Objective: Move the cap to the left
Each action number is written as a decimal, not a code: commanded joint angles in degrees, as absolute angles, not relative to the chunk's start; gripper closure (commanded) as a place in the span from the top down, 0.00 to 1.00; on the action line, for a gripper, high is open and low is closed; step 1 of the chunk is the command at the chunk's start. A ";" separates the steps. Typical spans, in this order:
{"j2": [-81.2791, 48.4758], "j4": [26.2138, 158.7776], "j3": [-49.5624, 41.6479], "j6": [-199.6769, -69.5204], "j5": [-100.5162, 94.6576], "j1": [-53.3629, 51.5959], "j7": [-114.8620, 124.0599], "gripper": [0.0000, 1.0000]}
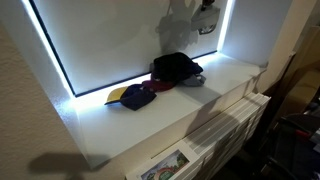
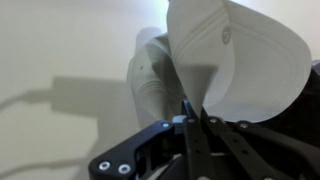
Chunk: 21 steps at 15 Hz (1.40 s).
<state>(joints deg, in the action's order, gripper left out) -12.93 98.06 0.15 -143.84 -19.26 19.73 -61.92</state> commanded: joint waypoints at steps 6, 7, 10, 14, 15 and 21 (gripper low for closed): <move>-10.44 104.58 -7.30 -146.94 -54.48 6.90 -49.04 0.01; -9.36 106.25 -6.95 -150.76 -56.57 7.23 -48.67 0.01; -6.52 110.73 -6.78 -162.28 -60.33 8.61 -49.68 0.01; -3.93 117.04 -6.50 -179.15 -56.17 11.23 -57.55 0.01; -3.40 119.44 -5.87 -183.13 -53.57 12.03 -61.04 0.01; -4.57 120.96 -5.84 -180.55 -54.75 10.78 -73.15 0.01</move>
<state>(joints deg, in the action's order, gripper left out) -4.99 123.85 -3.88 -186.45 -51.15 12.35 -70.07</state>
